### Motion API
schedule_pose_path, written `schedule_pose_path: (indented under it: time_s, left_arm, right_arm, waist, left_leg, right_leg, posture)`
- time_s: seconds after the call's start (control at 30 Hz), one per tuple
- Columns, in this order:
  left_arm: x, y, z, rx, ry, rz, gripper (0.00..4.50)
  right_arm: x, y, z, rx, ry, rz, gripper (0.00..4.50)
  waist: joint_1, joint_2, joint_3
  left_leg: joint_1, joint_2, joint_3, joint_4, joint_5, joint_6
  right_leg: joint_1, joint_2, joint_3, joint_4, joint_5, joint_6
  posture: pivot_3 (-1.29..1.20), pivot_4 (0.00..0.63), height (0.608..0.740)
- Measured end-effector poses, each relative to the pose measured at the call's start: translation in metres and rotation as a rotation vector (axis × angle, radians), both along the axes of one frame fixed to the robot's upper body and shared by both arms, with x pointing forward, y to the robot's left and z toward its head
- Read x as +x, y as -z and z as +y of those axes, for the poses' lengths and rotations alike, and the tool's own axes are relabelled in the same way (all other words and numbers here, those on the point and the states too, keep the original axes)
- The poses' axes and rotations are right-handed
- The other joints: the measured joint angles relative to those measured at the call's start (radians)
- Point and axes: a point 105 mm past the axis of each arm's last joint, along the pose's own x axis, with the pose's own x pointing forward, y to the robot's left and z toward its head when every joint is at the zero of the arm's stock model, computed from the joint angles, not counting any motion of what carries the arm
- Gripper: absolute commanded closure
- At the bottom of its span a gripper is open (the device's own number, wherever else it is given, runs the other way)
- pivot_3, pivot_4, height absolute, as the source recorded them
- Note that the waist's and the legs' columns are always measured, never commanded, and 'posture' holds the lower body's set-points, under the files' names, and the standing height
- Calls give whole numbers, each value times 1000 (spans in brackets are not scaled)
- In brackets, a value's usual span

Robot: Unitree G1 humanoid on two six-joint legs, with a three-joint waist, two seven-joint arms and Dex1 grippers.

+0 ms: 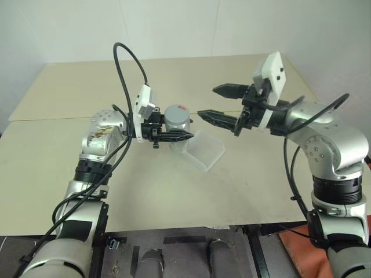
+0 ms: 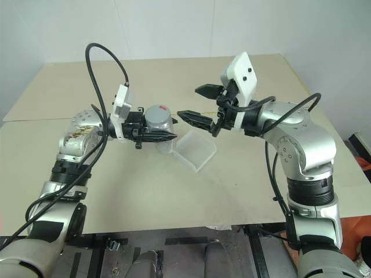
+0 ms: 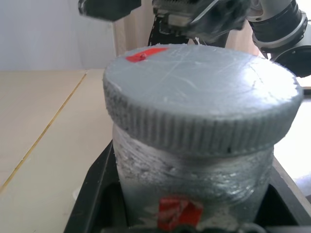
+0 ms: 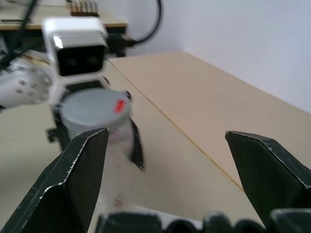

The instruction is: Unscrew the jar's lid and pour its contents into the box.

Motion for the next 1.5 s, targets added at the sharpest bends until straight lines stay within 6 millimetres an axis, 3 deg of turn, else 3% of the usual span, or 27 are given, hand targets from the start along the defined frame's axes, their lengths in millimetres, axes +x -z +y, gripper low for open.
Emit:
schedule_pose_path:
  time_s: [0.67, 1.03, 1.23, 1.5]
  left_arm:
    - [2, -1, -5, -11, 5, 3, 2553]
    - [2, -1, -4, -11, 0, 2, 2553]
    - [3, -1, -3, -9, -4, 2, 2553]
    - [3, -2, -2, -6, -7, 1, 2553]
  right_arm:
    - [-15, -2, 52, 15, -140, -5, 36]
    - [-3, 8, 65, 13, -115, 37, 36]
    - [9, 10, 62, 11, -68, 44, 36]
    - [11, 11, 58, -4, -57, 42, 36]
  waist:
    - [-1, 0, 0]
    - [-2, 0, 0]
    - [-1, 0, 0]
    - [-1, 0, 0]
  left_leg:
    - [0, 0, 0, 0, 0, 0]
    - [0, 0, 0, 0, 0, 0]
    - [0, 0, 0, 0, 0, 0]
    - [0, 0, 0, 0, 0, 0]
  right_leg:
    - [0, 0, 0, 0, 0, 0]
    - [0, 0, 0, 1, 0, 0]
    - [0, 0, 0, 0, 0, 0]
    - [0, 0, 0, 1, 0, 0]
  posture:
    - [0, 150, 740]
    - [0, 150, 740]
    - [0, 150, 740]
    - [0, 150, 740]
